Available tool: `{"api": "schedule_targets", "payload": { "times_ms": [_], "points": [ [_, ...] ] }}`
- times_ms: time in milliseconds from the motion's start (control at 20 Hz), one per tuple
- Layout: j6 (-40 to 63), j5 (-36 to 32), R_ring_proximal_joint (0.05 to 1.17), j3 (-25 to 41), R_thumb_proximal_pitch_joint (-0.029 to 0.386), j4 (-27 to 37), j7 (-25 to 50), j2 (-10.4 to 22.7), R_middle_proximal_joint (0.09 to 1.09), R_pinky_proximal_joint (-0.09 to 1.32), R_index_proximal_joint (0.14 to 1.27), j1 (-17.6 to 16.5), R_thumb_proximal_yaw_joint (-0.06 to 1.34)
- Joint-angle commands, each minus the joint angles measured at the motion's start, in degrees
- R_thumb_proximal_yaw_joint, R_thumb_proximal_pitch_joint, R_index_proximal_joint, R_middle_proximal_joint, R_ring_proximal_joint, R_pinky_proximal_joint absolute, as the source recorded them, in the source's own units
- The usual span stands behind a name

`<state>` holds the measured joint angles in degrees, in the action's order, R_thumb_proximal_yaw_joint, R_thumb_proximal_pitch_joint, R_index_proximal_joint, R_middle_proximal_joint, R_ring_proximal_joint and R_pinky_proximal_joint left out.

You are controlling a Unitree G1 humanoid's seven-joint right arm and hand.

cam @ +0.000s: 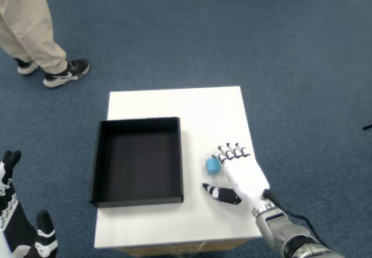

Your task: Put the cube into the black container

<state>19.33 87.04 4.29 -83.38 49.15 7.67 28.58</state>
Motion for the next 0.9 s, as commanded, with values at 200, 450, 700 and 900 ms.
{"api": "schedule_targets", "payload": {
  "times_ms": [200, 450, 700, 900],
  "points": [
    [1.9, 0.1, 0.12, -0.2, 0.054, 1.4, 2.6, 0.5, 0.18, -0.04, 0.52, 1.7, 0.55],
    [3.2, 0.2, 0.14, -1.1, 0.101, 0.9, 4.9, 0.5, 0.20, -0.04, 0.73, 0.4, 0.71],
    [3.8, 0.2, 0.16, -1.6, 0.127, 0.8, 5.6, 0.7, 0.24, -0.03, 0.80, -0.2, 0.79],
    [5.5, -0.2, 0.17, -2.3, 0.170, 1.0, 6.6, 0.6, 0.28, -0.01, 1.11, -0.8, 1.20]
  ]
}}
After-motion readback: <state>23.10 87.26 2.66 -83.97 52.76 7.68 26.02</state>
